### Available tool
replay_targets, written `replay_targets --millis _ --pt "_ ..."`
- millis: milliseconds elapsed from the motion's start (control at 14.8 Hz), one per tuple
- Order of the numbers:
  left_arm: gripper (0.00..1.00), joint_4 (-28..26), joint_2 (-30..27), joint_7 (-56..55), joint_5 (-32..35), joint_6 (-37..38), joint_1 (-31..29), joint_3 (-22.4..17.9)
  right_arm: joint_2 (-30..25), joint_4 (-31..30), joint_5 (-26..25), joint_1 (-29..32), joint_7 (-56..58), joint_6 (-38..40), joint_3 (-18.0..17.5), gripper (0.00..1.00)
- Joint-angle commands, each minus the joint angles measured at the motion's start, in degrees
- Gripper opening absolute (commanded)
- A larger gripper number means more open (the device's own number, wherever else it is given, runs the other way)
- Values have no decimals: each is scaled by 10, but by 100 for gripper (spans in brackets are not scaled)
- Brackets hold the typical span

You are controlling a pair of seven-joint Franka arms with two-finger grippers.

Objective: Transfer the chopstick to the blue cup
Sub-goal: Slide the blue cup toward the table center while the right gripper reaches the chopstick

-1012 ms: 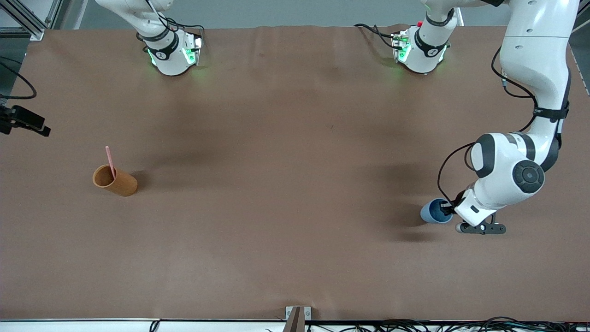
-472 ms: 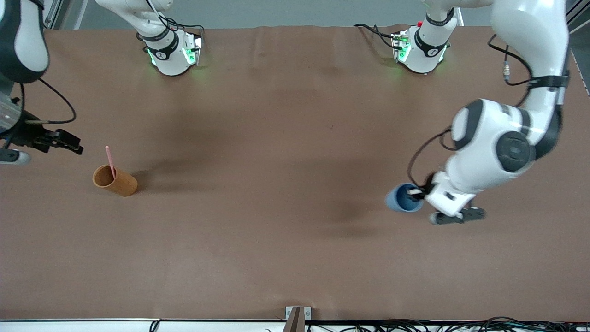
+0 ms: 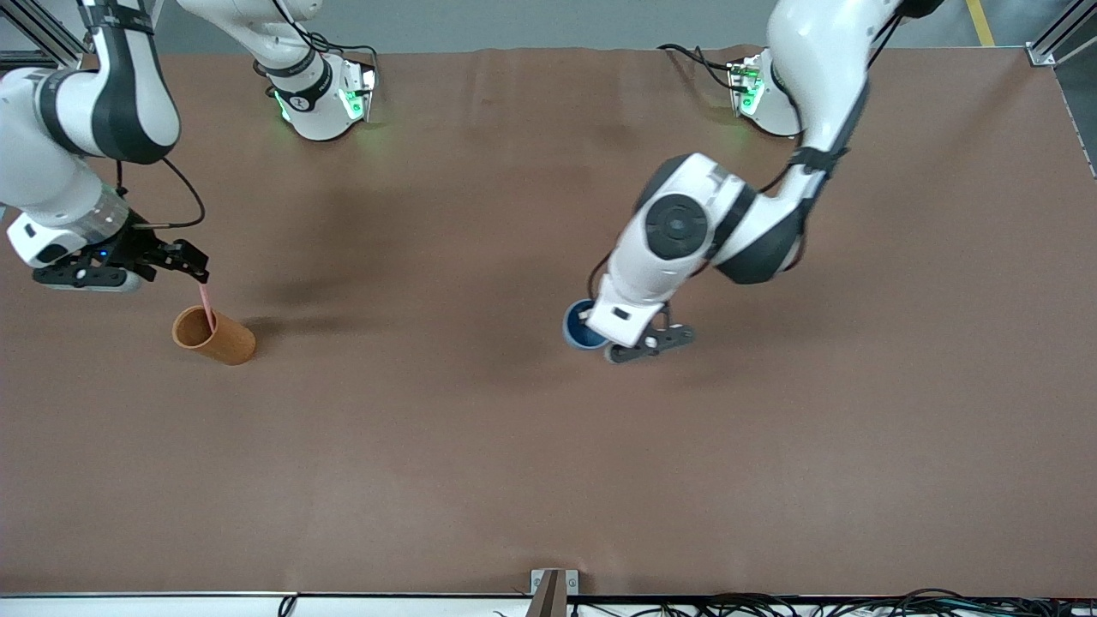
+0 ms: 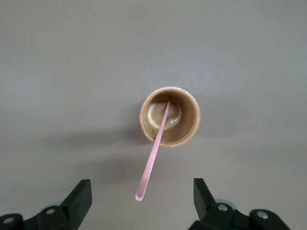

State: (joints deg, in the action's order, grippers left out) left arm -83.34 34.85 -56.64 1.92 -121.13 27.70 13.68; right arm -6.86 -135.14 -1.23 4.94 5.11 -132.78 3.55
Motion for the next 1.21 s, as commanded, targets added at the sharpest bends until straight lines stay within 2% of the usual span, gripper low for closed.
replay_targets --millis 0,135,270,405,607,742,810,877,945,1012,1147 --pt "0 27 38 -63 47 -4 36 -8 -28 -66 -8 2 4 -54 -4 80" --pt "0 25 52 -81 83 -7 40 -7 -28 -75 -15 2 4 -66 -4 71" --pt "1 1 53 -82 85 -38 39 -7 -28 -76 -23 4 4 -66 -3 56" --pt "1 -28 52 -84 85 -73 39 -7 -33 -79 -24 4 4 -66 -3 45" --pt "4 -39 53 -85 86 -80 41 -7 -33 -77 -25 5 4 -71 -3 31" --pt "4 -53 54 -85 98 -89 40 -7 -33 -78 -25 6 4 -72 -4 29" --pt "8 -56 53 -85 99 -92 37 -7 -33 -79 -25 6 4 -71 -4 29" --pt "35 -57 52 -83 99 -91 34 -7 -33 -80 -25 5 4 -71 -4 29" --pt "81 -56 51 -78 99 -91 32 -6 -33 -81 -25 5 4 -71 -4 28" --pt "100 -56 45 -85 98 -88 32 -6 -33 -81 -25 5 4 -70 -4 27" --pt "100 -52 10 -79 98 -70 18 -6 -33 -81 -25 5 4 -67 -4 27"
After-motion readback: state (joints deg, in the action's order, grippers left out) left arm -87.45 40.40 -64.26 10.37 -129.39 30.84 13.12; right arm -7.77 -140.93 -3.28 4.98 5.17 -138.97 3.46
